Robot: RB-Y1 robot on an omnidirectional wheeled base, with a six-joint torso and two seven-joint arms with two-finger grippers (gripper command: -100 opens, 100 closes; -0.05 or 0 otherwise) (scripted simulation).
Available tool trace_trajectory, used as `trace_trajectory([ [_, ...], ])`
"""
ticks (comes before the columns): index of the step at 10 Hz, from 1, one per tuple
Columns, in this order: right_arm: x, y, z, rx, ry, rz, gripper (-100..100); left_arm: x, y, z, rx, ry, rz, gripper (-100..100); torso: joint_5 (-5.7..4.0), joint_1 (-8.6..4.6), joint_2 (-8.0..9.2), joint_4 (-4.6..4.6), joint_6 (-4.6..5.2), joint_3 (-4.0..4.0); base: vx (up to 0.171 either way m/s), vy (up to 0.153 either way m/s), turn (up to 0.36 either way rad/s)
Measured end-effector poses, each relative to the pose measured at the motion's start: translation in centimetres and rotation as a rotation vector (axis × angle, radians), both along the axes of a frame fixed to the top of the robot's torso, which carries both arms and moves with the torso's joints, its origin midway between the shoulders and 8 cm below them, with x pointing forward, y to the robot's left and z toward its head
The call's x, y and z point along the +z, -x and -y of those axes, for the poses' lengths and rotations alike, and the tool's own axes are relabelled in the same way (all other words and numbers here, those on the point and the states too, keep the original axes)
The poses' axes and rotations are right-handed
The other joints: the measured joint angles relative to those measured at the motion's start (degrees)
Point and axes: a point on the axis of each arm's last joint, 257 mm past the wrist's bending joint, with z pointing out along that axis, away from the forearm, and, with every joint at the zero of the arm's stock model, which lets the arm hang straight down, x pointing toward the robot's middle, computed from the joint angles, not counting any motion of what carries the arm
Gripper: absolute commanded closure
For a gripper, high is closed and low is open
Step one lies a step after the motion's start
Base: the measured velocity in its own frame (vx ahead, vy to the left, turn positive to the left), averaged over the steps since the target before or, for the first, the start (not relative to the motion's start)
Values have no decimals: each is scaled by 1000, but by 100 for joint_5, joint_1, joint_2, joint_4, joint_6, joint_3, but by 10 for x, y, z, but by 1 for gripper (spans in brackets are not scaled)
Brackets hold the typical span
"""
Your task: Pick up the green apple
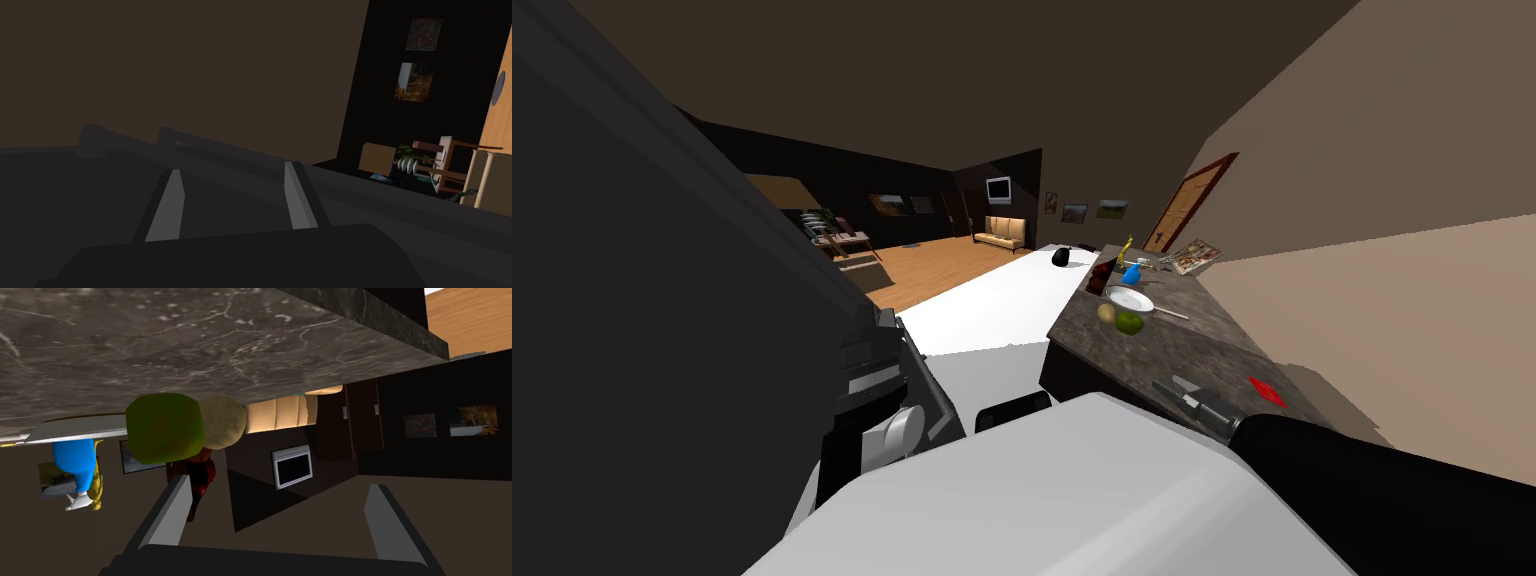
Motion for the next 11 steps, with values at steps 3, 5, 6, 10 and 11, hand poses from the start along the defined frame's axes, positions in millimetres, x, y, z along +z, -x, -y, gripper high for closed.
trace_trajectory([
  [3,-2,40,27,64,134,-127,-100,0,0,0,0,0,0,0,-3,-10,-6,-1,-3,-3,0,-52,258],
  [5,1,56,40,109,203,-191,-100,0,0,0,0,0,0,0,-2,-5,-9,-2,-2,-5,-3,-26,122],
  [6,2,58,41,116,210,-197,-100,0,0,0,0,0,0,0,0,6,-4,0,2,-2,7,-25,112],
  [10,5,73,54,162,269,-258,-100,0,0,0,0,0,0,0,1,11,-8,-1,2,-4,2,-13,58],
  [11,5,74,53,162,270,-258,-100,0,0,0,0,0,0,0,2,15,-4,0,3,-2,-8,4,-19],
])
